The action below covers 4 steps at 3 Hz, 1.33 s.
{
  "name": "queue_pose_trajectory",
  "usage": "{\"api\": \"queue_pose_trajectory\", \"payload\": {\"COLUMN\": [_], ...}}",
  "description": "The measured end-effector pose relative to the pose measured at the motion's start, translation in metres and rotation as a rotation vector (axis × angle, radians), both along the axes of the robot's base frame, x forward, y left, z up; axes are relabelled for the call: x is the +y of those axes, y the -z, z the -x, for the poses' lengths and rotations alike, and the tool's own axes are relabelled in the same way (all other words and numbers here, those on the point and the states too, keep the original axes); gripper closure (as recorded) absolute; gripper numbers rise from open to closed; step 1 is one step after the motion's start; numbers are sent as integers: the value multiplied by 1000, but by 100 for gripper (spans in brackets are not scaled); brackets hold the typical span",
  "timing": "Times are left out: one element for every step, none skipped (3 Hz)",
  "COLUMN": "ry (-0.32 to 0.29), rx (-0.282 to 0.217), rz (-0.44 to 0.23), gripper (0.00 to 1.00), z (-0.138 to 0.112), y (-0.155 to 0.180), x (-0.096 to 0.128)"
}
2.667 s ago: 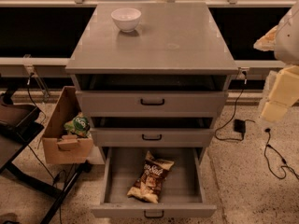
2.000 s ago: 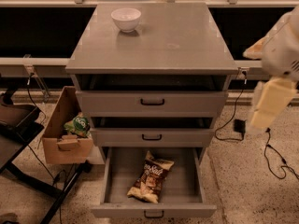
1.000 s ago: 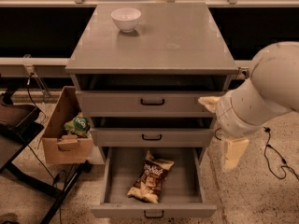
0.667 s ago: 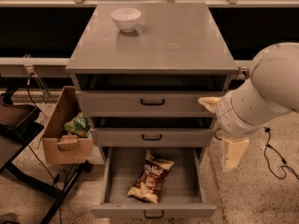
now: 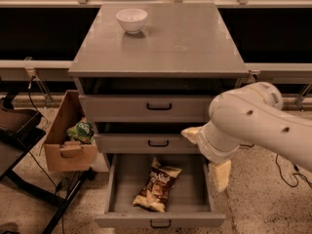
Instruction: Pick brown chip bag from bottom drawer and place on counter
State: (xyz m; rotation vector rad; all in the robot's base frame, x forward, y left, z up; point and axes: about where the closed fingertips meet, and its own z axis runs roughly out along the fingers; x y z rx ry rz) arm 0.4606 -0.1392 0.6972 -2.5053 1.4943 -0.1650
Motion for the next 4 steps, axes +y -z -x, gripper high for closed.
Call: {"api": "queue_pose_trajectory", "payload": {"ry": [-90,-57,-35,-36], "rx": [31,110,144,169], "rz": [16,33,40,45], "gripper": [0,0,0,0], "z": [-13,-34,-35,-42], "y": [60,97,105,134], "x": [10,15,17,31]}}
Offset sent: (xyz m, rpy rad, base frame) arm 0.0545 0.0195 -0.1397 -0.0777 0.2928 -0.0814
